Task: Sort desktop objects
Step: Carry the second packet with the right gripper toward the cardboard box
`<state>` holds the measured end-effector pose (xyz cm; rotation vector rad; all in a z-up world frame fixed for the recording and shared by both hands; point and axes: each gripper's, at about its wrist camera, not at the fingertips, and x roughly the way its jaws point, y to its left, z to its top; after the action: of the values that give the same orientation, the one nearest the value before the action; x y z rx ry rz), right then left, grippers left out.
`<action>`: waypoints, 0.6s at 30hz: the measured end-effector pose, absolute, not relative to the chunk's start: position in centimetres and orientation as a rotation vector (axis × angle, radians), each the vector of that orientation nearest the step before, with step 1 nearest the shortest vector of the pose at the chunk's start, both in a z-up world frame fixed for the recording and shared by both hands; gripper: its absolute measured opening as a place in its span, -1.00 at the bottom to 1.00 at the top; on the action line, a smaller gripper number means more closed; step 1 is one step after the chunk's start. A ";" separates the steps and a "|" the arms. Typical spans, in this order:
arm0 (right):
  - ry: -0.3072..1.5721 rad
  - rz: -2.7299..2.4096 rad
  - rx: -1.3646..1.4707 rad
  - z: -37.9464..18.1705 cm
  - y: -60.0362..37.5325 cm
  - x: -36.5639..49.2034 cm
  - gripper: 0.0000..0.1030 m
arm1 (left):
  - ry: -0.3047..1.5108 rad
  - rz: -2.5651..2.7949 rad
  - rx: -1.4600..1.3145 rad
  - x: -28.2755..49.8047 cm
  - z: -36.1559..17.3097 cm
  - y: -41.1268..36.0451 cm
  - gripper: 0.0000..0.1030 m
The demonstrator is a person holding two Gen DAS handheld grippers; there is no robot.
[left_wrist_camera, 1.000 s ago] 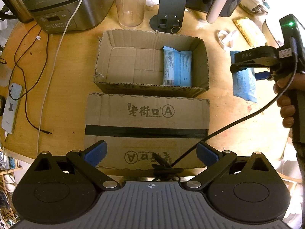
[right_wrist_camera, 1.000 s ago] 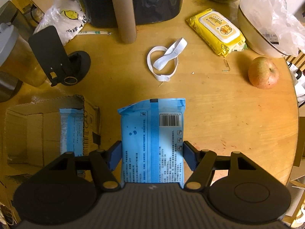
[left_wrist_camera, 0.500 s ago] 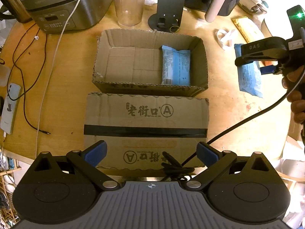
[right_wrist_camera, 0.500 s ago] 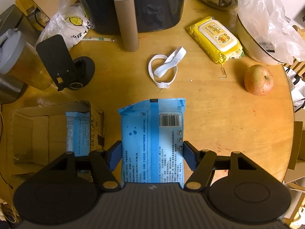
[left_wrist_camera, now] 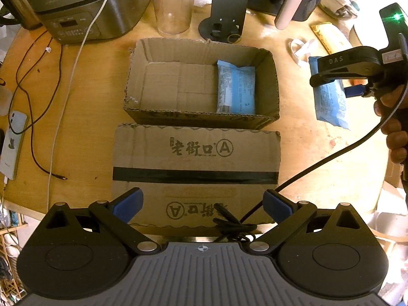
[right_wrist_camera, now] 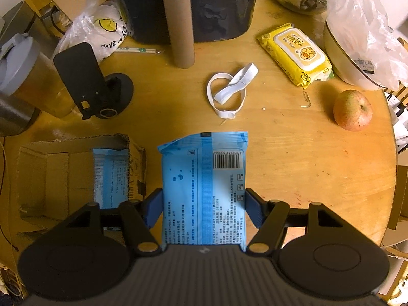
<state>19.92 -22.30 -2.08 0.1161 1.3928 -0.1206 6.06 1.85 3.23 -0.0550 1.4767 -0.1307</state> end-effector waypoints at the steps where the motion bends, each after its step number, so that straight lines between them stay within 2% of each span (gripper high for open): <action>1: 1.393 -0.120 0.116 -2.1 -22.2 20.0 0.28 | 1.477 -0.130 -0.055 6.1 3.2 1.9 1.00; 18: 1.393 -0.091 0.105 -2.3 -19.3 20.7 0.28 | 1.479 -0.114 -0.067 5.9 3.1 3.9 1.00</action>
<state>20.73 -19.28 -2.33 0.1049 1.3927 -0.0906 5.91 3.85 3.07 -0.0667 1.4788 -0.1140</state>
